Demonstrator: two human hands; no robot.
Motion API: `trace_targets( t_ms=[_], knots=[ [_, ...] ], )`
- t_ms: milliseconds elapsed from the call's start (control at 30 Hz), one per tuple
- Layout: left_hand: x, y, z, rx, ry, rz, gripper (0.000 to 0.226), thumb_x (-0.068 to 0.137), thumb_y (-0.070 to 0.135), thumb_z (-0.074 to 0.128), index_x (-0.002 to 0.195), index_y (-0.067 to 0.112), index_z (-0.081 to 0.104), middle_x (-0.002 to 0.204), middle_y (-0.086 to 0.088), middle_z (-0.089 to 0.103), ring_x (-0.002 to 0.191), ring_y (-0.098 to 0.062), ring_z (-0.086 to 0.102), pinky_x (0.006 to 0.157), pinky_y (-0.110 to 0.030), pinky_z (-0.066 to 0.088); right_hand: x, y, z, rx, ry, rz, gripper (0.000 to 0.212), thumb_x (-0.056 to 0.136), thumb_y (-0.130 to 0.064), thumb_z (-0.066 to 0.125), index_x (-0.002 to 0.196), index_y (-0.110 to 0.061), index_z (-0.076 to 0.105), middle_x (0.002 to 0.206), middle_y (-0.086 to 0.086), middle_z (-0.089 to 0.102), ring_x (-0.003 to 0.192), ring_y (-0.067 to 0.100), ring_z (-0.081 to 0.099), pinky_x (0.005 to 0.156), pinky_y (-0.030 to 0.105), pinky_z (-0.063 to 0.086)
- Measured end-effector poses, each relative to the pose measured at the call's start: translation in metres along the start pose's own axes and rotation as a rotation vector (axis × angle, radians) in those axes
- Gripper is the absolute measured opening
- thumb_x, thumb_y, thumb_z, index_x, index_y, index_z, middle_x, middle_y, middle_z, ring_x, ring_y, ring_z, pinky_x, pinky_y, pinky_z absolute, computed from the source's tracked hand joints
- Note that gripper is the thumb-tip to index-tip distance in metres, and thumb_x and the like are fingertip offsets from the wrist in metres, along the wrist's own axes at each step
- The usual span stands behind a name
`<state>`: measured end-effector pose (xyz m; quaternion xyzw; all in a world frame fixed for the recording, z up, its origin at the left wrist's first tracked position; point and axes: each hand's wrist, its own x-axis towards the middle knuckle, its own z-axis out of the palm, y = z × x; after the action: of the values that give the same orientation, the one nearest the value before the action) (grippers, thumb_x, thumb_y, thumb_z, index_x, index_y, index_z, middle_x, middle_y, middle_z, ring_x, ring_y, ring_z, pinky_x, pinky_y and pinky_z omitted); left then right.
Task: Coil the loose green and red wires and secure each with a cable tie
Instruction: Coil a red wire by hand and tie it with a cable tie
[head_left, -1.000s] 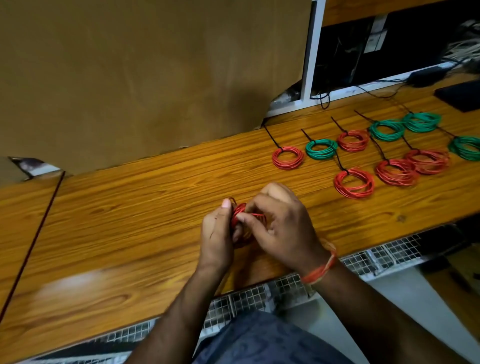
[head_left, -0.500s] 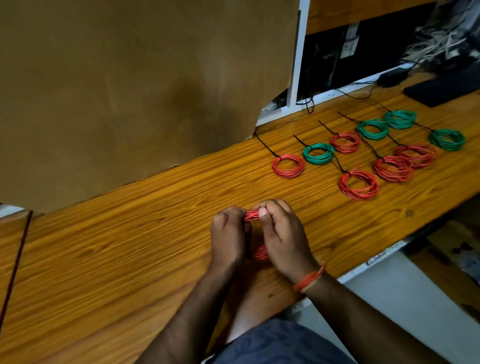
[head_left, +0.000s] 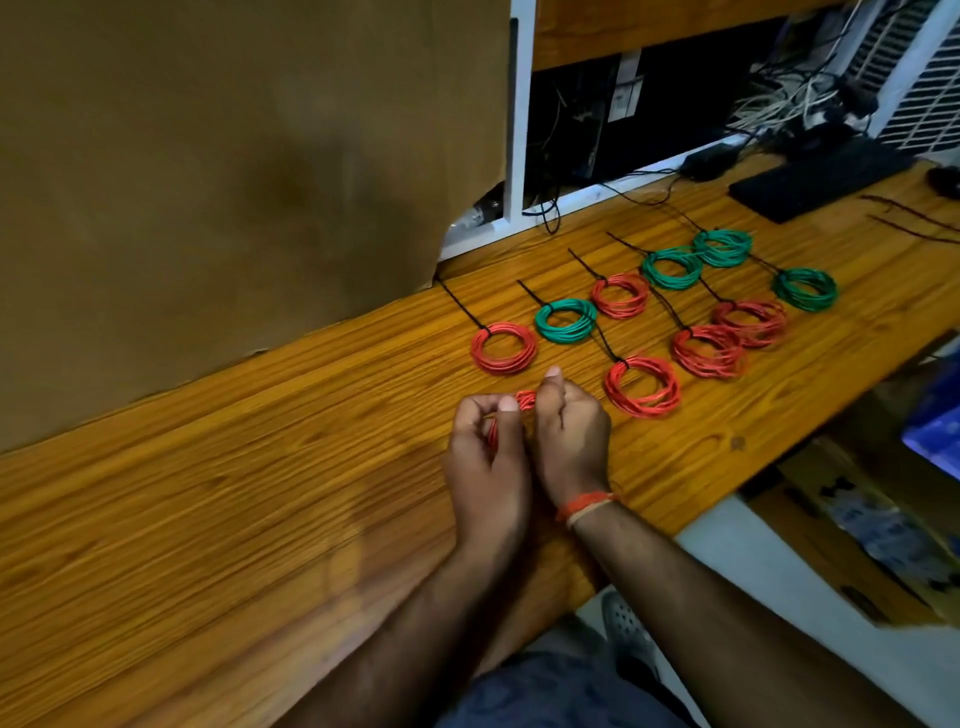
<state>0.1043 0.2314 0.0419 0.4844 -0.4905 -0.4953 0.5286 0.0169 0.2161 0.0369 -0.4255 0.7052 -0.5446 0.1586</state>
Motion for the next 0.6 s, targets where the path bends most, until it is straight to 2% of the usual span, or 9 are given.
trace_targets(
  t_ms=[67, 133, 200, 267, 333, 400, 500, 533, 600],
  knots=[
    [0.006, -0.001, 0.031, -0.054, 0.067, -0.053, 0.026, 0.091, 0.044, 0.058, 0.097, 0.019, 0.064, 0.077, -0.003, 0.064, 0.070, -0.019, 0.057, 0.064, -0.039, 0.046, 0.021, 0.013, -0.011, 0.048, -0.010, 0.040, 0.052, 0.102, -0.034, 0.039, 0.051, -0.021, 0.036, 0.043, -0.009, 0.037, 0.042, 0.007, 0.041, 0.053, 0.030, 0.023],
    [0.013, 0.001, 0.070, -0.092, 0.129, -0.072, 0.021, 0.095, 0.033, 0.062, 0.094, 0.012, 0.064, 0.074, -0.003, 0.062, 0.069, -0.018, 0.055, 0.065, -0.036, 0.044, 0.045, 0.028, -0.027, 0.046, 0.013, 0.002, 0.050, 0.102, -0.034, 0.039, 0.054, -0.018, 0.038, 0.045, -0.008, 0.039, 0.044, 0.013, 0.035, 0.054, 0.032, 0.022],
    [0.021, 0.003, 0.110, -0.038, 0.179, -0.026, 0.020, 0.101, 0.024, 0.064, 0.087, 0.011, 0.061, 0.068, -0.001, 0.059, 0.064, -0.013, 0.052, 0.061, -0.032, 0.043, 0.071, 0.045, -0.049, 0.024, 0.045, -0.099, 0.047, 0.104, -0.035, 0.037, 0.060, -0.019, 0.046, 0.050, -0.001, 0.046, 0.049, 0.012, 0.036, 0.055, 0.031, 0.021],
    [0.029, 0.003, 0.147, 0.017, 0.188, 0.041, 0.028, 0.102, 0.029, 0.063, 0.078, 0.016, 0.057, 0.064, 0.002, 0.056, 0.061, -0.011, 0.049, 0.057, -0.031, 0.041, 0.099, 0.063, -0.073, 0.046, 0.037, -0.139, 0.048, 0.103, -0.037, 0.035, 0.062, -0.017, 0.048, 0.053, 0.001, 0.050, 0.050, 0.012, 0.039, 0.053, 0.034, 0.023],
    [0.038, -0.002, 0.180, 0.060, 0.143, 0.071, 0.037, 0.099, 0.043, 0.058, 0.072, 0.018, 0.052, 0.061, 0.004, 0.051, 0.060, -0.012, 0.045, 0.056, -0.034, 0.038, 0.123, 0.080, -0.095, 0.064, 0.034, -0.143, 0.050, 0.103, -0.037, 0.035, 0.061, -0.015, 0.050, 0.053, 0.006, 0.052, 0.049, 0.014, 0.039, 0.051, 0.039, 0.025],
    [0.043, -0.007, 0.211, 0.071, 0.075, 0.055, 0.045, 0.096, 0.050, 0.054, 0.070, 0.014, 0.047, 0.061, -0.002, 0.047, 0.060, -0.017, 0.042, 0.056, -0.041, 0.037, 0.145, 0.096, -0.120, 0.052, 0.033, -0.146, 0.048, 0.103, -0.036, 0.035, 0.060, -0.018, 0.047, 0.052, 0.007, 0.052, 0.049, 0.012, 0.036, 0.051, 0.037, 0.021],
    [0.049, -0.011, 0.260, 0.046, -0.021, -0.023, 0.047, 0.093, 0.057, 0.056, 0.073, 0.016, 0.047, 0.064, -0.023, 0.046, 0.060, -0.025, 0.044, 0.053, -0.053, 0.041, 0.176, 0.116, -0.159, 0.090, 0.024, -0.119, 0.045, 0.105, -0.031, 0.038, 0.060, -0.024, 0.040, 0.048, -0.008, 0.044, 0.047, 0.009, 0.038, 0.049, 0.032, 0.022],
    [0.051, -0.012, 0.275, 0.050, -0.047, -0.050, 0.046, 0.092, 0.059, 0.057, 0.073, 0.018, 0.047, 0.064, -0.023, 0.045, 0.060, -0.026, 0.045, 0.052, -0.055, 0.041, 0.186, 0.123, -0.169, 0.113, 0.022, -0.100, 0.046, 0.105, -0.027, 0.040, 0.059, -0.025, 0.039, 0.047, -0.011, 0.040, 0.046, 0.005, 0.040, 0.047, 0.026, 0.024],
    [0.054, -0.010, 0.305, 0.042, -0.086, -0.076, 0.040, 0.093, 0.056, 0.059, 0.072, 0.024, 0.049, 0.060, -0.012, 0.047, 0.058, -0.025, 0.044, 0.051, -0.048, 0.038, 0.204, 0.136, -0.187, 0.133, 0.040, -0.069, 0.046, 0.104, -0.022, 0.042, 0.058, -0.023, 0.042, 0.048, -0.011, 0.041, 0.047, 0.001, 0.044, 0.047, 0.016, 0.026]
  ],
)
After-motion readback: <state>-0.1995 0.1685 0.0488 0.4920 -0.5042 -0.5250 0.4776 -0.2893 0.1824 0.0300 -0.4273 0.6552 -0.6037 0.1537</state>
